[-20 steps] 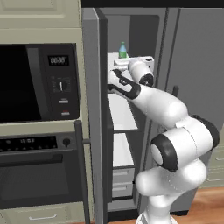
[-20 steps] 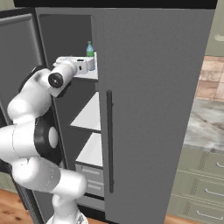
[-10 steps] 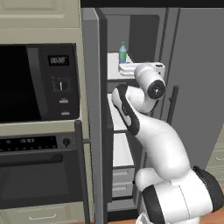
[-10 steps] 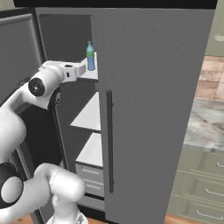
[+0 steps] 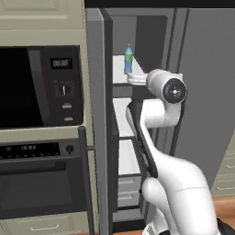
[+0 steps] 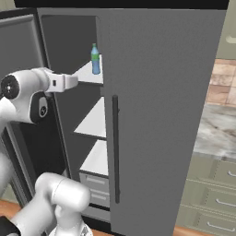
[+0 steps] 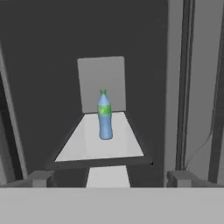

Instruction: Take the bottled waters from the counter and place them in the freezer to freeze. Close the freezer door after placing the bottles.

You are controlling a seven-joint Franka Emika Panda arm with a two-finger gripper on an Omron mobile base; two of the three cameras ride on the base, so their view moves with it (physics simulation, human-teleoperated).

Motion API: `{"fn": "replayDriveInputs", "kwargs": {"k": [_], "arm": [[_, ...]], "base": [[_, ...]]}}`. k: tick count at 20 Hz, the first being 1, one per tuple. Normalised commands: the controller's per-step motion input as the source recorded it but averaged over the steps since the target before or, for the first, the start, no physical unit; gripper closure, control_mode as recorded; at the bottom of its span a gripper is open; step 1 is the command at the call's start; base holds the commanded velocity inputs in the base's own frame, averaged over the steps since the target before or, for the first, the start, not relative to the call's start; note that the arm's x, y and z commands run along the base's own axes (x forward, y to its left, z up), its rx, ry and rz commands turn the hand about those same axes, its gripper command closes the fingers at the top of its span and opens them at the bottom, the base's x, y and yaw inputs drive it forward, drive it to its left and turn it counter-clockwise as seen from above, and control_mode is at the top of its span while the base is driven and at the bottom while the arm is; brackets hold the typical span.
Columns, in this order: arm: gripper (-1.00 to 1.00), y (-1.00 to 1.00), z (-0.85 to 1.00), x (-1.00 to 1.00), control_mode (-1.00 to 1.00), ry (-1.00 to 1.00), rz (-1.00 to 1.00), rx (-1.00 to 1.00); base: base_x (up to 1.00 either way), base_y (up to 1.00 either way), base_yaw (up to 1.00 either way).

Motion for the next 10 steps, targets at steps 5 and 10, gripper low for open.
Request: {"fn": "replayDriveInputs", "kwargs": {"k": [5,10], "arm": [[-1.0,-0.07,0.03,-0.72,-1.0,0.27,0.05,0.11],[-1.0,0.0,-0.01,-0.72,-1.0,0.22,0.03,0.0]], "base": [[0.0,0.0,0.0],[0.0,0.0,0.0]]}}
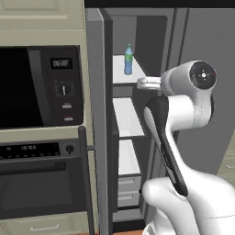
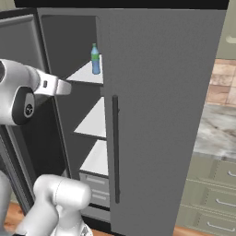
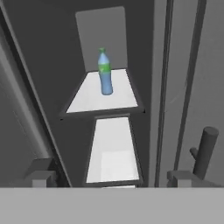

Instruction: Take the bottled waters from the counter and place them in the freezer to freeze. Close the freezer door after placing the bottles.

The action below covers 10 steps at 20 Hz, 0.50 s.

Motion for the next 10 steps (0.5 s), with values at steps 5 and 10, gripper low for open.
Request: {"fn": "replayDriveInputs", "kwargs": {"k": [5,10], "arm": [[-1.0,-0.1,-0.04,-0.54,-1.0,0.26,0.01,0.0],[-1.0,-0.19,-0.25,-0.37,-1.0,0.29,0.0,-0.01]], "base": [[0.0,0.0,0.0],[0.0,0.0,0.0]]}}
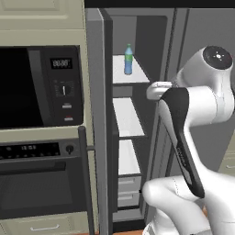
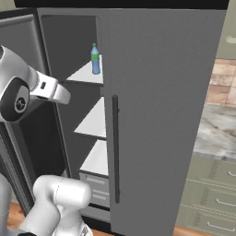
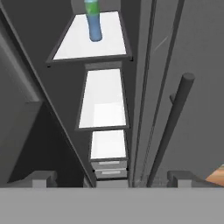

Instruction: Take the bottled waters from the counter and place them in the freezer to freeze. Close the freezer door after placing the bottles.

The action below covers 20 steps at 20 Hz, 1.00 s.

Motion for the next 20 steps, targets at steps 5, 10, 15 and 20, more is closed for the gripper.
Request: {"fn": "replayDriveInputs", "kwargs": {"k": [5,10,15,20], "arm": [[-1.0,-0.37,-0.28,-0.29,-1.0,0.18,0.0,0.0],[-1.0,-0.36,-0.59,0.0,-1.0,0.03,0.0,0.0],[-1.0,-0.3,-0.63,0.0,-1.0,0.04,0.0,0.0],[-1.0,-0.02,-0.66,0.0,-1.0,0.08,0.0,-0.01]], "base": [[0.0,0.0,0.0],[0.0,0.0,0.0],[0.0,0.0,0.0],[0.0,0.0,0.0]]}}
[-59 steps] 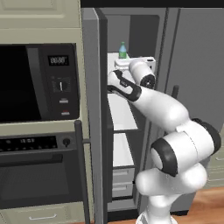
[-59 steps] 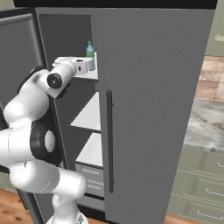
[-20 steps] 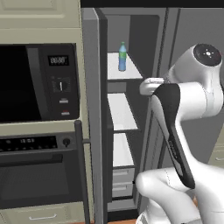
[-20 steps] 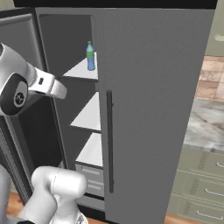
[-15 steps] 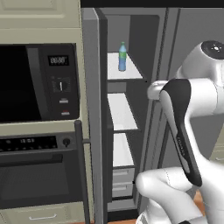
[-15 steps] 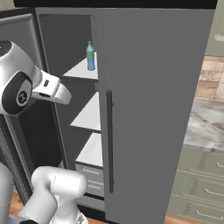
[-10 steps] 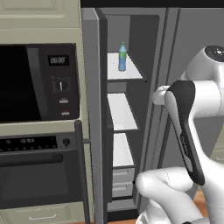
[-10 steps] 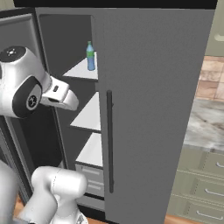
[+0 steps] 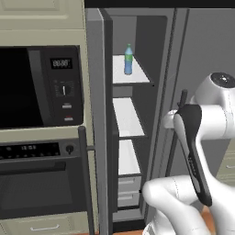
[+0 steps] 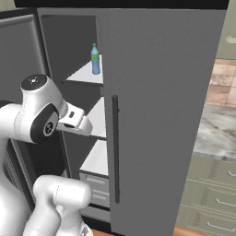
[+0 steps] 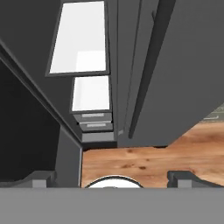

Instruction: Take the bottled waters from the counter and place them in the freezer to freeze. Close the freezer door after placing the bottles.

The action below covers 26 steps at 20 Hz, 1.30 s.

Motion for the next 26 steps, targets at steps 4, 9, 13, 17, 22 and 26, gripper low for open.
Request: {"fn": "replayDriveInputs", "kwargs": {"k": [4,9,13,17,22,26], "arm": [[-1.0,0.01,-0.61,0.0,-1.0,0.12,0.0,0.0],[-1.0,0.17,-0.66,0.0,-1.0,0.07,0.01,0.0],[-1.0,0.08,-0.67,0.0,-1.0,0.07,0.01,-0.03],[-1.0,0.0,-0.08,0.0,-1.0,0.07,0.0,0.0],[-1.0,0.0,0.0,0.0,-1.0,0.0,0.0,0.0],[-1.0,0.0,0.0,0.0,1.0,0.0,0.0,0.0]], "base": [[0.0,0.0,0.0],[0.0,0.0,0.0],[0.0,0.0,0.0],[0.0,0.0,0.0],[0.0,0.0,0.0],[-0.28,-0.05,-0.05]]}}
